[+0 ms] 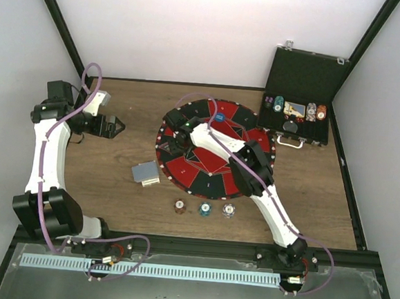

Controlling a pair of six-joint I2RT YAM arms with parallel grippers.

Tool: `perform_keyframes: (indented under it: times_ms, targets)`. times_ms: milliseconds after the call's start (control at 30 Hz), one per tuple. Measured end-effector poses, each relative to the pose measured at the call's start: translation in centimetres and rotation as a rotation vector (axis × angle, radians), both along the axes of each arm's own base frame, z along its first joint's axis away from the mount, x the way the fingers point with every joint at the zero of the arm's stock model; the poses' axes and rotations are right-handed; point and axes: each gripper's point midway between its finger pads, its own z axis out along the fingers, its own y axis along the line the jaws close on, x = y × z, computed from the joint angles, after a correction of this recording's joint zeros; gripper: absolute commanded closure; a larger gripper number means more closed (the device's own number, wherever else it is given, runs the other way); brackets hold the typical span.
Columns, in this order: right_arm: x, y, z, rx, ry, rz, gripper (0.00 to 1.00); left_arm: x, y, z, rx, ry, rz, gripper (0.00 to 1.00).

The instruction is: Distribute texas hold em gaming equipment

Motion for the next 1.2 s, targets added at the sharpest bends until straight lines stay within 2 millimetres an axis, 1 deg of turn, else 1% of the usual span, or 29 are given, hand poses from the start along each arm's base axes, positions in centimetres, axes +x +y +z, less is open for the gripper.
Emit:
perform_keyframes:
  times_ms: [33, 67, 133, 267, 300, 433, 500, 567, 633, 667, 700, 733, 767, 800, 833, 867, 900, 933, 1000, 1067, 1133, 1200]
  targets:
    - [0.0, 0.1, 0.0, 0.003, 0.002, 0.001, 0.71, 0.0, 0.0, 0.0, 0.000, 0.000, -0.002, 0.00]
    - [-0.1, 0.1, 0.1, 0.005, 0.004, 0.002, 0.67, 0.0, 0.0, 0.0, 0.001, 0.000, -0.003, 0.00]
    - [-0.1, 0.2, 0.1, 0.007, 0.006, 0.003, 0.53, -0.1, 0.0, 0.0, 0.002, 0.000, -0.005, 0.00]
    - [-0.1, 0.1, 0.1, 0.003, 0.008, 0.002, 0.37, -0.1, 0.0, 0.0, 0.005, -0.003, -0.008, 0.00]
    - [-0.1, 0.0, 0.1, 0.002, 0.007, 0.001, 0.34, -0.1, 0.0, 0.0, 0.005, -0.004, -0.008, 0.00]
    - [-0.2, -0.3, 0.5, -0.011, 0.002, -0.005, 0.31, -0.2, -0.1, 0.2, 0.007, -0.009, -0.009, 0.00]
    - [-0.4, -0.5, 1.4, -0.026, -0.016, -0.008, 0.30, -0.3, -0.1, 0.3, 0.007, -0.010, -0.010, 0.00]
    - [-0.5, -0.7, 3.2, -0.027, -0.048, -0.015, 0.29, -0.3, -0.1, 0.3, 0.007, -0.009, -0.010, 0.00]
    - [-1.3, -0.9, 5.7, -0.013, -0.085, -0.019, 0.26, -0.4, -0.1, 0.3, 0.007, -0.008, -0.011, 0.00]
    - [-2.1, -1.0, 6.9, -0.006, -0.100, -0.019, 0.24, -0.4, -0.1, 0.3, 0.006, -0.008, -0.011, 0.00]
    - [-3.4, -1.0, 8.4, 0.008, -0.116, -0.010, 0.23, -0.4, -0.1, 0.3, 0.006, -0.007, -0.011, 0.00]
    - [-4.4, -0.9, 9.3, 0.018, -0.125, -0.004, 0.21, -0.4, -0.1, 0.3, 0.006, -0.008, -0.011, 0.00]
    - [-6.1, -0.8, 10.3, 0.032, -0.133, 0.012, 0.19, -0.4, -0.2, 0.3, 0.005, -0.008, -0.012, 0.00]
    - [-7.6, -0.5, 11.0, 0.041, -0.135, 0.029, 0.18, -0.4, -0.2, 0.3, 0.004, -0.008, -0.012, 0.00]
    - [-9.7, -0.2, 11.4, 0.051, -0.135, 0.052, 0.18, -0.5, -0.2, 0.4, 0.003, -0.009, -0.013, 0.00]
    - [-11.8, 0.1, 11.3, 0.055, -0.126, 0.076, 0.17, -0.5, -0.3, 0.5, 0.002, -0.012, -0.014, 0.00]
    - [-13.3, 0.3, 11.0, 0.054, -0.116, 0.092, 0.17, -0.6, -0.3, 0.6, 0.001, -0.014, -0.014, 0.00]
    - [-15.5, 0.3, 10.0, 0.041, -0.094, 0.117, 0.16, -0.7, -0.4, 0.7, -0.001, -0.017, -0.016, 0.00]
    - [-19.1, 0.3, 7.6, 0.000, -0.047, 0.159, 0.16, -0.8, -0.4, 0.9, -0.003, -0.024, -0.018, 0.00]
    - [-21.8, -0.5, 5.2, -0.050, -0.001, 0.180, 0.16, -0.8, -0.5, 1.0, -0.004, -0.026, -0.019, 0.00]
    - [-23.5, -1.6, 3.4, -0.093, 0.030, 0.184, 0.16, -0.9, -0.5, 1.0, -0.005, -0.025, -0.020, 0.00]
    - [-24.3, -2.3, 2.5, -0.116, 0.046, 0.175, 0.16, -1.0, -0.6, 1.0, -0.006, -0.023, -0.020, 0.00]
